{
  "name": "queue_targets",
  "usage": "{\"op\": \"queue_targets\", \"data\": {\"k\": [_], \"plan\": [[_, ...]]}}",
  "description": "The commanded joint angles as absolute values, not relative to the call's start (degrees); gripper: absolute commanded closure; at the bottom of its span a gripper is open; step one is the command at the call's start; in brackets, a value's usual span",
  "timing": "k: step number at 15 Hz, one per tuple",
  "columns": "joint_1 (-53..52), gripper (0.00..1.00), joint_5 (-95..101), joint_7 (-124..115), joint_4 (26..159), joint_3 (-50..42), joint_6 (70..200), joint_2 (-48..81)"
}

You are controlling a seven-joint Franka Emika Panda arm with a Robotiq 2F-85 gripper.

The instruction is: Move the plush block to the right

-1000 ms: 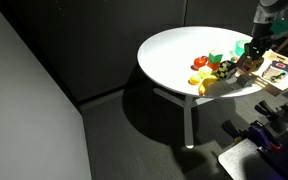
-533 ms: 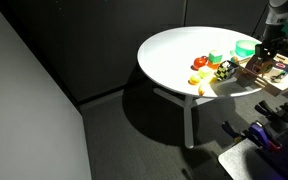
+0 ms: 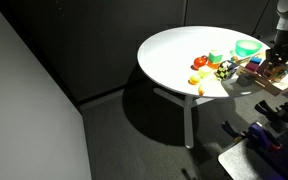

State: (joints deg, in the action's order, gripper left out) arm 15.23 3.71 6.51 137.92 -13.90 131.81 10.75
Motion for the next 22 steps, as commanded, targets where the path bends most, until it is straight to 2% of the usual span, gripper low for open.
{"op": "queue_targets", "data": {"k": [1,4,6,8,10,11,22], "plan": [[16.73,0.80,2.68,8.94,137.49,-14.72,131.51,11.91],[17.31,0.80,2.87,8.88,137.46,-15.10,131.37,12.54],[17.17,0.30,3.39,8.54,137.70,-15.21,131.51,12.55],[16.88,0.23,3.58,8.25,137.87,-15.09,131.63,12.49],[16.42,0.05,3.83,7.97,138.10,-14.81,131.69,12.32],[16.13,0.00,3.91,7.84,138.26,-14.62,131.76,12.13],[12.82,0.00,4.61,7.32,138.89,-12.73,131.83,10.48]]}}
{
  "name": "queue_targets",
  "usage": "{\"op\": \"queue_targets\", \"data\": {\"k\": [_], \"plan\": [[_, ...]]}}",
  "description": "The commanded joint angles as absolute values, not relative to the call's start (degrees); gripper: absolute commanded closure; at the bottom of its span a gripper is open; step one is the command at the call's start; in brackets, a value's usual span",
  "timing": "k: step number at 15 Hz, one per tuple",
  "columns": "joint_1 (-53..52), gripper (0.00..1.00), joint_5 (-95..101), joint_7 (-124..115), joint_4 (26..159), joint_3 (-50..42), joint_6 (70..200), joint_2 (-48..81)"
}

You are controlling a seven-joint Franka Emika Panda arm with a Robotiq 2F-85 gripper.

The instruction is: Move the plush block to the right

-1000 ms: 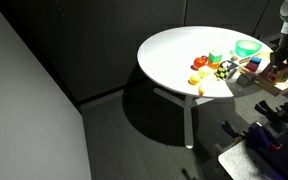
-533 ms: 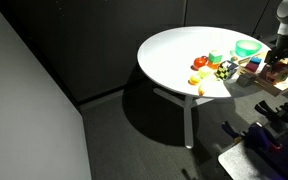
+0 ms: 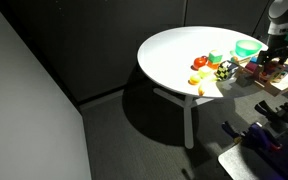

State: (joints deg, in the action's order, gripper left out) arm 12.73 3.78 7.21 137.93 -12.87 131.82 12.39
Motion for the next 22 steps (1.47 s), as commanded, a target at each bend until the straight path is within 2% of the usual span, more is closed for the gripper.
{"op": "queue_targets", "data": {"k": [1,2,5,10,16,22], "plan": [[12.94,0.25,4.38,7.61,138.77,-12.74,131.65,10.45],[13.09,0.28,4.30,7.74,138.63,-12.83,131.50,10.47],[13.57,0.52,4.09,8.10,138.40,-13.18,131.11,10.20],[14.45,0.81,3.86,8.33,138.69,-13.77,130.90,8.37],[16.60,0.89,1.77,9.80,138.45,-15.24,130.40,5.60],[19.56,0.89,-8.28,16.97,136.94,-16.65,129.23,3.63]]}}
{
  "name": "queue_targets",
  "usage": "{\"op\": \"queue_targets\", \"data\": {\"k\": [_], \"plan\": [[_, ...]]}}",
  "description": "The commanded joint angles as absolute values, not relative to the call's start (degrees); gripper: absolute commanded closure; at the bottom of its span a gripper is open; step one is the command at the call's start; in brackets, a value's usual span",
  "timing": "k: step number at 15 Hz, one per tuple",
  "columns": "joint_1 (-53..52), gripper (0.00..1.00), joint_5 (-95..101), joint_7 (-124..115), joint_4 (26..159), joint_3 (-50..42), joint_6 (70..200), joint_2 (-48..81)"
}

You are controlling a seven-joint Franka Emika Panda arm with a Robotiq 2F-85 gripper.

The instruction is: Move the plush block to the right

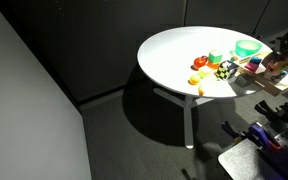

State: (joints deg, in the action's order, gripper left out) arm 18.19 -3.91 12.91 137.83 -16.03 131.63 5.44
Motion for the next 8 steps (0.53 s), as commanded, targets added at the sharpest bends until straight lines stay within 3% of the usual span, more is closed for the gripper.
{"op": "queue_targets", "data": {"k": [1,8], "plan": [[19.89,0.89,-9.56,17.64,136.48,-16.99,129.15,3.68],[21.60,0.89,-15.50,17.92,131.66,-19.05,127.63,5.58]]}}
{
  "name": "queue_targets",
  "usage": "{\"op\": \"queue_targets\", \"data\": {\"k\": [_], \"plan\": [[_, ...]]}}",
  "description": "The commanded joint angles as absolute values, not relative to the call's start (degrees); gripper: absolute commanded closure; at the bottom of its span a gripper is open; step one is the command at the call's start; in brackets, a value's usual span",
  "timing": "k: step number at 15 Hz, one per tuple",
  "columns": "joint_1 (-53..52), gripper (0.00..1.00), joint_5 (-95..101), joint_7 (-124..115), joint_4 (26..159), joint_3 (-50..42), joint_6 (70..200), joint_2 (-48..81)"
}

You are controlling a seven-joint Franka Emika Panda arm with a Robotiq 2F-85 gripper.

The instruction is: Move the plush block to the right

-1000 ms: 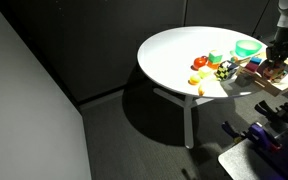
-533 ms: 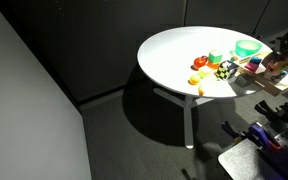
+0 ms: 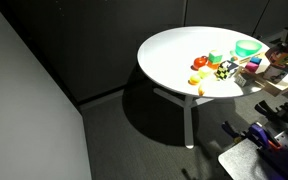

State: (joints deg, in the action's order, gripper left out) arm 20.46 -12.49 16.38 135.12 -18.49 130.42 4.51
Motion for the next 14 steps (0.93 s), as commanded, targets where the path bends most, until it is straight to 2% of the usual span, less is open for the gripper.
{"op": "queue_targets", "data": {"k": [1,8,14], "plan": [[21.89,0.89,-16.46,17.93,130.75,-19.20,127.08,5.90],[24.20,0.89,-23.42,17.01,122.58,-19.71,121.59,11.62],[26.72,0.86,-25.00,15.64,118.79,-19.50,122.11,15.84]]}}
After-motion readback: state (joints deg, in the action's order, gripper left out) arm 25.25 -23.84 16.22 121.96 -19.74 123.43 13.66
